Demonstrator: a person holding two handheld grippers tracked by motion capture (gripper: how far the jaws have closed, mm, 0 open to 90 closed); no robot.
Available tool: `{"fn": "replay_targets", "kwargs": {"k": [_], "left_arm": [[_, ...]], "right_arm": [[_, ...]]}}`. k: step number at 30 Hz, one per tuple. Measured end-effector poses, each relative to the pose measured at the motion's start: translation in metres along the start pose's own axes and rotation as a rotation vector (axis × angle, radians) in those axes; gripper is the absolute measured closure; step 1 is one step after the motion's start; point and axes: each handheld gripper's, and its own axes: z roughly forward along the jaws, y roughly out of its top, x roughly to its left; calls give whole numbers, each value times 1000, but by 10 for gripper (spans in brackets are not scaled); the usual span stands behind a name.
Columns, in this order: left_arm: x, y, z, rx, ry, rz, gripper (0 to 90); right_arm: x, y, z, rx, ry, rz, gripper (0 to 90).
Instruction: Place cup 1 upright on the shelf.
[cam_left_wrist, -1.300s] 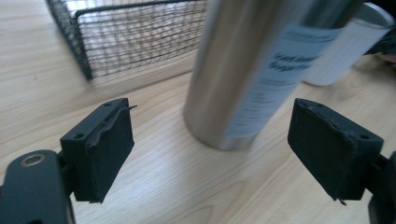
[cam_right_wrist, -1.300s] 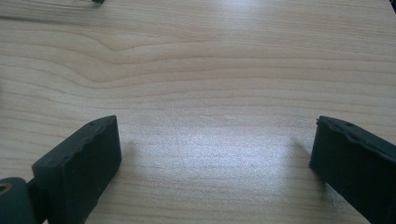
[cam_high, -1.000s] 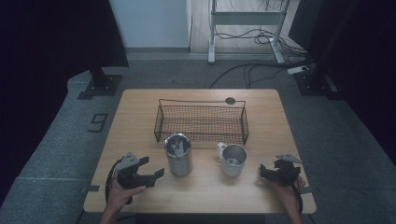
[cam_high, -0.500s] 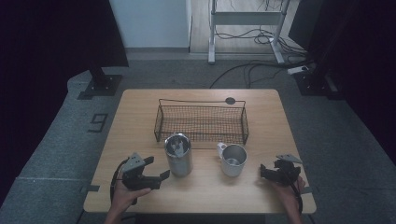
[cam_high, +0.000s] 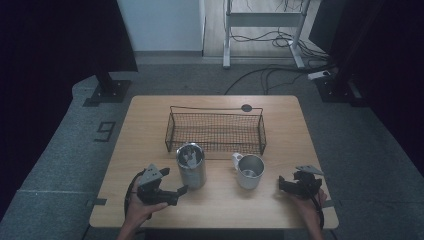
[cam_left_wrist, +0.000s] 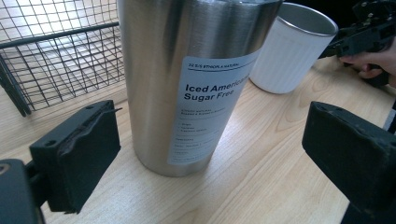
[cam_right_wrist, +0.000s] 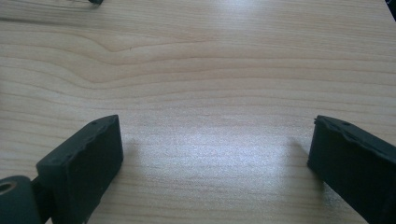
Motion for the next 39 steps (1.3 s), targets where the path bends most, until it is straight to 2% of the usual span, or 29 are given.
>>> {"fn": "replay_targets", "kwargs": {"k": [8, 14, 23, 30, 39], "left_arm": [[-4, 3, 13, 25, -1, 28, 15], [-1, 7, 22, 26, 19, 9, 15], [1, 11, 31, 28, 27, 16, 15], [1, 16, 40, 16, 63, 13, 8], [3, 18, 47, 13, 58, 19, 8]], "right_arm": [[0, 0, 0, 0, 0, 0, 28], [0, 0, 0, -1, 0, -2, 29], [0, 0, 0, -1, 0, -2, 29], [0, 0, 0, -1, 0, -1, 30], [0, 0, 0, -1, 0, -1, 30]]}}
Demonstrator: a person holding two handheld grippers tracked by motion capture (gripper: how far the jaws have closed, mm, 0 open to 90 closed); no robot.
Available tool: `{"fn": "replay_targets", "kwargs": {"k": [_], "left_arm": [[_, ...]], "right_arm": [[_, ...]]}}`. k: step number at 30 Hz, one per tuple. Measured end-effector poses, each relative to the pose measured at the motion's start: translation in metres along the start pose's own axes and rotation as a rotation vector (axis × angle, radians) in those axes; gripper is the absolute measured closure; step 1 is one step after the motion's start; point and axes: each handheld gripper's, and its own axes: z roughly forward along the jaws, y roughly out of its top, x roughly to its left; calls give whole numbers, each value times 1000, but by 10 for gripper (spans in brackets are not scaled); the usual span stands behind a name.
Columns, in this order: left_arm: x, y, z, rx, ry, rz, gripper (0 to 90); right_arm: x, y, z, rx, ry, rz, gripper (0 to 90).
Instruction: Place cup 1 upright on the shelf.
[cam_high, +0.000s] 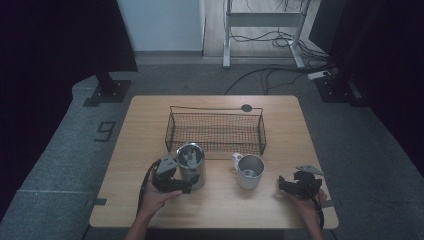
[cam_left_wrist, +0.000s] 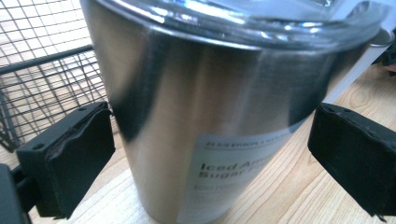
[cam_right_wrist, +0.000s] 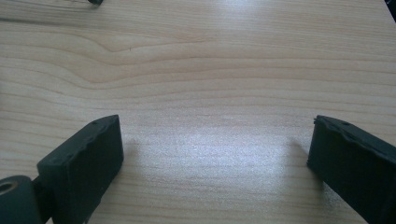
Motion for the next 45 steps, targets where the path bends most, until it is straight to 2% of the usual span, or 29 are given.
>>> {"fn": "replay_targets", "kwargs": {"k": [6, 8, 10, 14, 17, 21, 30, 33, 45], "left_arm": [[3, 2, 5, -10, -1, -9, 13], [5, 3, 9, -17, -19, -18, 14], [5, 3, 10, -19, -18, -19, 16], [4, 3, 13, -28, -11, -5, 15], [2, 1, 14, -43, 7, 21, 26], [2, 1, 17, -57, 4, 38, 32], [1, 2, 24, -82, 6, 40, 19], [-2, 2, 26, -95, 28, 56, 28], [-4, 3, 25, -85, 39, 62, 40]], "right_arm": [[0, 0, 0, 0, 0, 0, 31], [0, 0, 0, 0, -1, 0, 31], [0, 0, 0, 0, -1, 0, 32], [0, 0, 0, -1, -1, 0, 32], [0, 0, 0, -1, -1, 0, 32], [0, 0, 0, -1, -1, 0, 32], [0, 0, 0, -1, -2, 1, 34], [0, 0, 0, -2, -2, 1, 36], [0, 0, 0, -2, -2, 2, 36]]}}
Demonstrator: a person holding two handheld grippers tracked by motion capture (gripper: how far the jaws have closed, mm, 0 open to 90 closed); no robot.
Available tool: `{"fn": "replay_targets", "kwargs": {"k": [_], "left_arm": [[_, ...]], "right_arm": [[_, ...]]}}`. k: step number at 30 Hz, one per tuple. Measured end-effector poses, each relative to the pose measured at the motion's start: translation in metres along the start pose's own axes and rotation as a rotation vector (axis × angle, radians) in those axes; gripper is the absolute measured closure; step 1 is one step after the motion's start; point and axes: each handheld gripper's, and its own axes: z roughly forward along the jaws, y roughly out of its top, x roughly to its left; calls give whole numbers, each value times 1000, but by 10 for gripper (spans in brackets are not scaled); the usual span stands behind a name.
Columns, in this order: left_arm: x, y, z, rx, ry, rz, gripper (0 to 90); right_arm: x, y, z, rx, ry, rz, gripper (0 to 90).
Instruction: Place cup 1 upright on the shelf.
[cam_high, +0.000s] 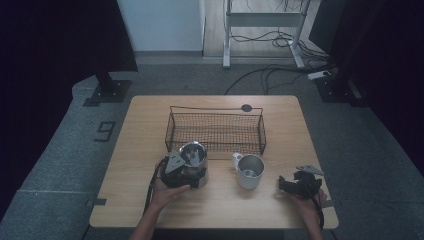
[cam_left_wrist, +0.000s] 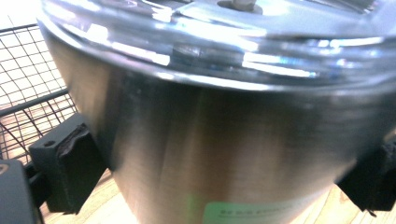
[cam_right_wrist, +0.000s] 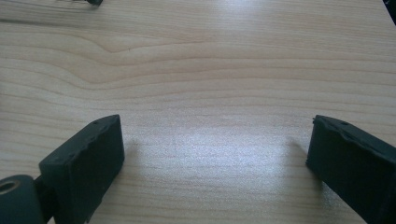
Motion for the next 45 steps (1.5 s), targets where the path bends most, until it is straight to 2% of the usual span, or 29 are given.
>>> {"fn": "replay_targets", "kwargs": {"k": [7, 14, 37, 45], "left_arm": [[0, 1, -3, 8, -3, -5, 41], [-1, 6, -12, -28, -9, -5, 41], [-1, 16, -30, -75, -24, -8, 41], [0, 17, -32, -74, -30, -12, 41]], "right_arm": [[0, 0, 0, 0, 2, -2, 38], [-1, 0, 0, -1, 1, -1, 41], [-1, 0, 0, -2, 1, -1, 43], [-1, 0, 0, -3, 1, 0, 45]]}}
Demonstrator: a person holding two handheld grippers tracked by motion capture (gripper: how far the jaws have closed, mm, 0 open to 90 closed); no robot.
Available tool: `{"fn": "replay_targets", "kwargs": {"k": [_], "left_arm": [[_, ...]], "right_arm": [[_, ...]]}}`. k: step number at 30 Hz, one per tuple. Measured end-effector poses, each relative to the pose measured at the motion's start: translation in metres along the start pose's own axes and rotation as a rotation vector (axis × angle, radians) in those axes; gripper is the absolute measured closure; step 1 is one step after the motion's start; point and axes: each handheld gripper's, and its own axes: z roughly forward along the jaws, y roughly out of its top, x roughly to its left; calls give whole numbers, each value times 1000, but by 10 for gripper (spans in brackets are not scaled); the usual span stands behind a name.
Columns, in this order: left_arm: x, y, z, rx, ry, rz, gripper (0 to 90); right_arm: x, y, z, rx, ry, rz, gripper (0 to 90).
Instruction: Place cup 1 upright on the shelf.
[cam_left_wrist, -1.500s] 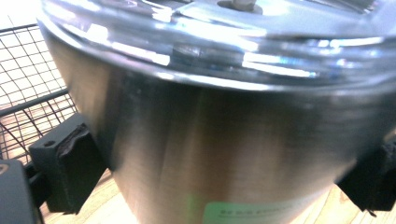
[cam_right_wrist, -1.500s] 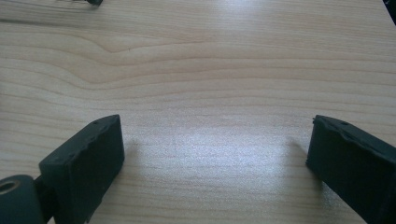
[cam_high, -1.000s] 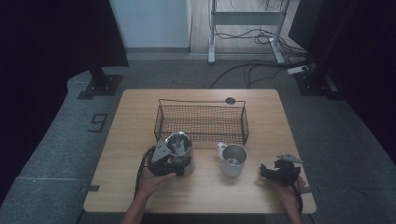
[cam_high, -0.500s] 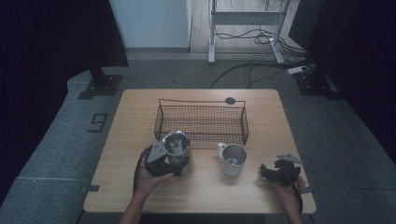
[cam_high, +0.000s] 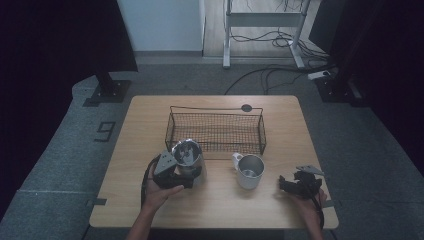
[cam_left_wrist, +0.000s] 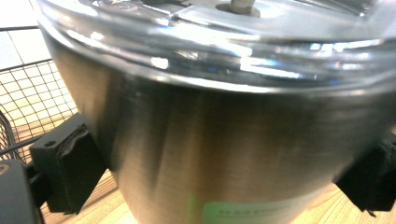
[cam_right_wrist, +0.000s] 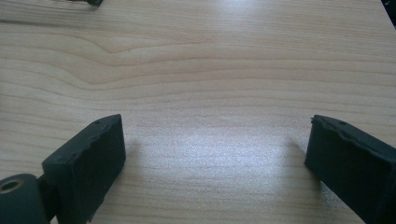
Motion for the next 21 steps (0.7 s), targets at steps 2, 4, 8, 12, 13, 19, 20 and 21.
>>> {"fn": "replay_targets", "kwargs": {"k": [2, 4, 8, 12, 13, 19, 20, 21], "left_arm": [[1, 0, 0, 3, 3, -3, 42], [1, 0, 0, 4, 4, -3, 41], [1, 1, -2, 0, 7, -5, 41], [2, 3, -5, -6, 2, -8, 41], [4, 4, -5, -7, -3, -14, 41], [8, 9, -6, -8, 0, -25, 41], [8, 11, -6, -12, -2, -26, 41], [8, 11, -6, -12, -2, -26, 42]], "right_arm": [[0, 0, 0, 0, 0, 0, 46], [0, 0, 0, 0, 0, 0, 46], [0, 0, 0, -1, 0, 1, 47], [0, 0, 0, -1, -1, 2, 51], [0, 0, 0, -1, -2, 3, 51], [0, 0, 0, -3, -4, 5, 53], [0, 0, 0, -3, -4, 5, 53], [0, 0, 0, -3, -4, 5, 53]]}}
